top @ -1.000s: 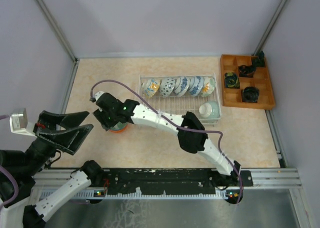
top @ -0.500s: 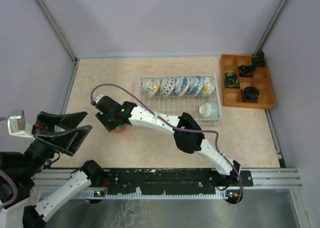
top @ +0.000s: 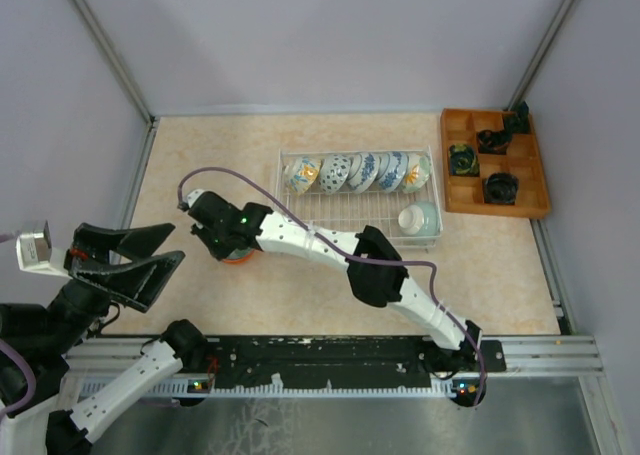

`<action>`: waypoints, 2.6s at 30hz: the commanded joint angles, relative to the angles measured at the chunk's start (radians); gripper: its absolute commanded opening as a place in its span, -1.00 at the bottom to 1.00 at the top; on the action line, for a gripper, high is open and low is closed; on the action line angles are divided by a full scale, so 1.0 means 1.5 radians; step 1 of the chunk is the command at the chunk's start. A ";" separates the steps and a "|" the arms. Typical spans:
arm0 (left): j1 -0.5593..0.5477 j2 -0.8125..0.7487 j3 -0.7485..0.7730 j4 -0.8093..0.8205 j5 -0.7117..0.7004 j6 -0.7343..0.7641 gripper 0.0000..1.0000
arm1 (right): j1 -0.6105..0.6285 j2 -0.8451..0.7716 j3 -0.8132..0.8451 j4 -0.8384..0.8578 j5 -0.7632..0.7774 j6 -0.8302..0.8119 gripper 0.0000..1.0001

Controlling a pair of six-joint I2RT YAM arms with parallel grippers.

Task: Load the bowls into the dish rack
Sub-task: Pick up the bowl from the center of the board, then place the bowl in the dish rack.

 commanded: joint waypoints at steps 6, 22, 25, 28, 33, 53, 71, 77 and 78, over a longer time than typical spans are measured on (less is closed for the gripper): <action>0.001 -0.012 0.003 0.001 -0.006 0.013 0.99 | 0.004 -0.046 0.018 0.023 0.010 0.009 -1.00; 0.001 -0.013 0.004 0.008 -0.014 0.020 0.99 | -0.016 -0.143 -0.023 0.111 -0.045 0.039 -1.00; 0.001 -0.012 0.003 0.010 -0.016 0.020 0.99 | -0.038 -0.163 -0.061 0.156 -0.091 0.069 -1.00; 0.001 -0.011 0.002 0.009 -0.021 0.021 0.99 | -0.057 -0.184 -0.096 0.197 -0.125 0.093 -1.00; 0.001 -0.011 -0.001 0.015 -0.025 0.023 0.99 | -0.084 -0.208 -0.130 0.244 -0.179 0.128 -1.00; 0.001 0.074 -0.039 0.062 -0.013 0.040 0.99 | -0.192 -0.603 -0.439 0.290 -0.134 0.175 -1.00; 0.001 0.384 -0.153 0.323 0.105 -0.022 0.99 | -0.571 -0.918 -0.848 0.312 -0.314 0.250 -1.00; 0.000 0.447 -0.146 0.350 0.124 -0.033 0.99 | -0.638 -0.941 -0.909 0.345 -0.375 0.274 -1.00; 0.000 0.452 -0.145 0.351 0.125 -0.033 0.99 | -0.640 -0.944 -0.919 0.343 -0.374 0.276 -1.00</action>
